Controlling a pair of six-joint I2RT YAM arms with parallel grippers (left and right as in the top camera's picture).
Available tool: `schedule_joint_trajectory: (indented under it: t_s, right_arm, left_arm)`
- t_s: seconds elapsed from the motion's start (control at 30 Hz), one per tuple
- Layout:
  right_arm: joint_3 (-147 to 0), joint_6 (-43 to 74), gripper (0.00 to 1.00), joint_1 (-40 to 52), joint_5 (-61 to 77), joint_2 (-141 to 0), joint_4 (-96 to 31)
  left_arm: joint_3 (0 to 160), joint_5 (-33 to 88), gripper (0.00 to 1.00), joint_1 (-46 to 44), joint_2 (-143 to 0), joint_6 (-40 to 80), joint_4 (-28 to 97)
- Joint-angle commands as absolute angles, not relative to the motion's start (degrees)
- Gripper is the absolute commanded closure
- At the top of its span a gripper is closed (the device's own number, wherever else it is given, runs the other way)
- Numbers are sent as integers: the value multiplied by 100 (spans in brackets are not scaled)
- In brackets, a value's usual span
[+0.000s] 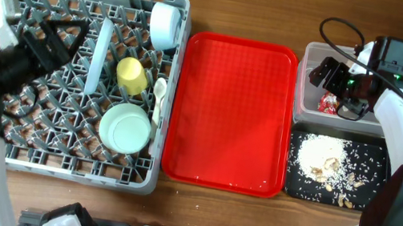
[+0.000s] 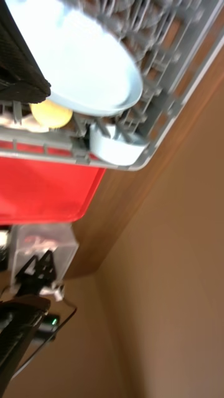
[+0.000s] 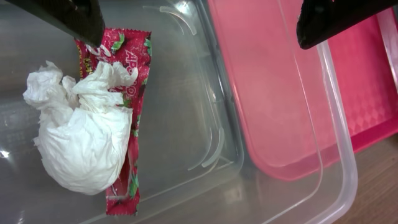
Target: Sort waste into correct bins and load items into the dishwasher rack
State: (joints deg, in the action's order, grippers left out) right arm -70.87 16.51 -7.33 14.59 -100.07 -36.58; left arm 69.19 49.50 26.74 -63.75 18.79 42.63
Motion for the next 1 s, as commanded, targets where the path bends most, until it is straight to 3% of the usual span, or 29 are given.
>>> schedule_joint_trajectory:
  t_s: [0.0, 0.77, 0.97]
  right_arm:
    - [-7091, 1667, 0, -753, 1511, -10031, -3642]
    - [-7091, 1667, 0, -753, 1511, -10103, -3640]
    - [-7085, 1669, 0, -751, 1511, -8864, -3647]
  left_arm:
    - [6993, 4318, 0, 2674, -5758, 1890, 4313]
    - [6993, 4318, 0, 2674, -5566, 1890, 4403]
    - [6993, 4318, 0, 2674, -5566, 1890, 4403]
